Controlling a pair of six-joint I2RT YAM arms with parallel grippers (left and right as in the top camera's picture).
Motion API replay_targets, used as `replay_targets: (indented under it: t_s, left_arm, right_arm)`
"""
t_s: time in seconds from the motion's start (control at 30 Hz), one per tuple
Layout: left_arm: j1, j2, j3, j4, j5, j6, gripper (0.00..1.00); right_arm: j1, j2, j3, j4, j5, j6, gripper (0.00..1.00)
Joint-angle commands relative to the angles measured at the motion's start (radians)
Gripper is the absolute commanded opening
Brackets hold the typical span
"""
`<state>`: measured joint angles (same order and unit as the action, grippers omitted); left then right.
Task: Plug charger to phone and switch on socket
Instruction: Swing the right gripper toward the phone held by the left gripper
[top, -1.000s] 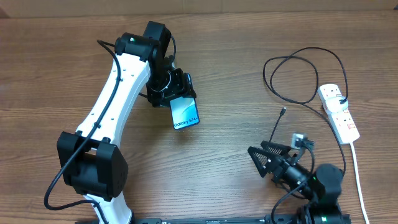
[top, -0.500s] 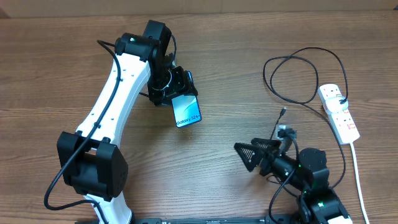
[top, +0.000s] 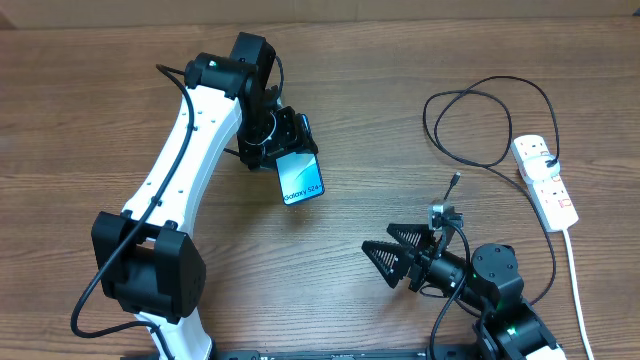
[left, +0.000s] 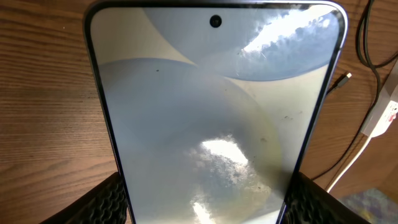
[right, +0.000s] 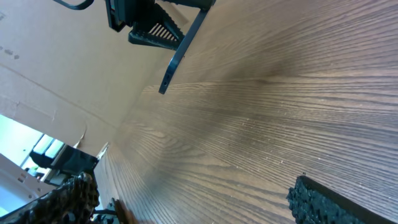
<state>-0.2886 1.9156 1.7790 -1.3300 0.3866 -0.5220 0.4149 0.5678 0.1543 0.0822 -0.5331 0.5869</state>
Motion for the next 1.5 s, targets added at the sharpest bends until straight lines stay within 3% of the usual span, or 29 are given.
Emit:
replay_targets:
  t_s: [0.0,0.43,0.57,0.83,1.07,1.23,1.47]
  left_arm:
    - [-0.007,-0.006,0.002,0.004,0.029,-0.009,0.45]
    - [-0.007,-0.006,0.002,0.004,0.029,-0.010,0.45]
    - [-0.007,-0.006,0.002,0.004,0.029,-0.010,0.45]
    - [-0.007,-0.006,0.002,0.004,0.029,-0.009,0.45]
    - [-0.007,-0.006,0.002,0.004,0.029,-0.009,0.45]
    - [-0.007,-0.006,0.002,0.005,0.030,-0.010,0.45]
    - [-0.007,-0.006,0.002,0.005,0.033,-0.060,0.45]
  right_arm:
    - [0.007,0.000,0.024,0.007,-0.009,-0.009,1.00]
    - [0.007,0.000,0.022,0.003,-0.074,-0.021,1.00]
    - [0.007,0.010,0.021,0.003,-0.106,-0.106,1.00]
    - [0.007,0.084,0.021,0.073,-0.238,-0.169,1.00]
    - [0.007,0.174,0.021,0.131,-0.237,-0.164,1.00]
    - [0.007,0.269,0.021,0.175,-0.077,0.018,1.00]
    - [0.007,0.433,0.021,0.435,0.053,0.215,1.00]
